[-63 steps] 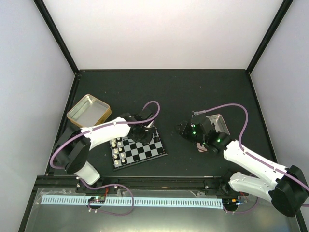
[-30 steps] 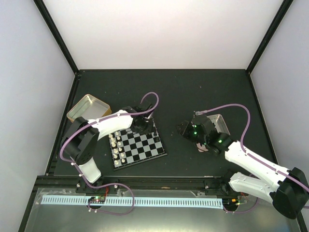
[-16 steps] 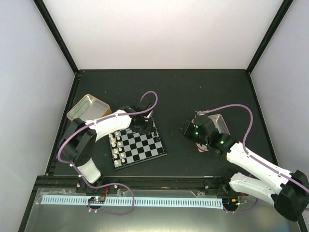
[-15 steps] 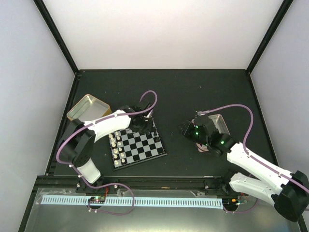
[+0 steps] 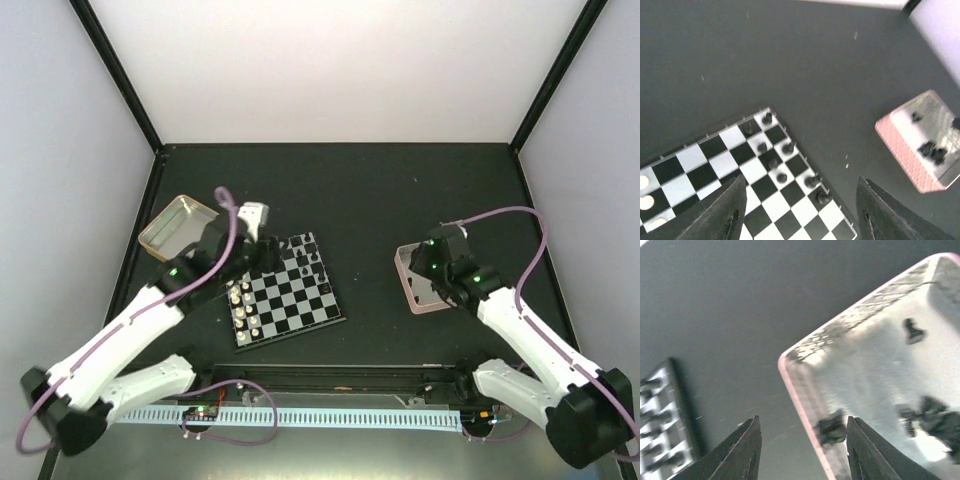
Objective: Set up the chess pieces on the board
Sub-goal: Pick up the chess piece from the storage box, then place the chess piece on the chessboard, then pick up the chess piece from the storage box.
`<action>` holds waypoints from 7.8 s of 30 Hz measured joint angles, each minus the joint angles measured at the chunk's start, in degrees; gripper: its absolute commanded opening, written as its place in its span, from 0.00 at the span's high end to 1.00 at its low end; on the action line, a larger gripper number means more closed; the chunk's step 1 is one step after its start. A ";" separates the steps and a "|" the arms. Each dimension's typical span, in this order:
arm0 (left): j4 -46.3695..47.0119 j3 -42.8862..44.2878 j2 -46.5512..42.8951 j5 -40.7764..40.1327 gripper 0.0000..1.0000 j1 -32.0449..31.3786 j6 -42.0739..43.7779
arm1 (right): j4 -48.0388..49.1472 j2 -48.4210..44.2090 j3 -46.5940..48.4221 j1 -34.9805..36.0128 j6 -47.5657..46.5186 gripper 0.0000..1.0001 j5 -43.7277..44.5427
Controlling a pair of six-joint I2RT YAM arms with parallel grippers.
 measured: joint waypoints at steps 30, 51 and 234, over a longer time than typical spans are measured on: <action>18.05 -15.43 -27.78 -10.34 0.16 0.39 11.26 | 1.46 35.41 9.68 -21.44 -20.90 0.68 -1.09; 18.53 -15.43 -25.97 -9.16 0.15 0.63 11.32 | 2.82 37.70 10.43 -21.51 -24.06 0.87 -2.01; 19.65 -12.46 3.37 -4.00 0.43 -6.29 -5.75 | -0.44 11.63 -0.61 -11.87 -11.85 0.54 0.55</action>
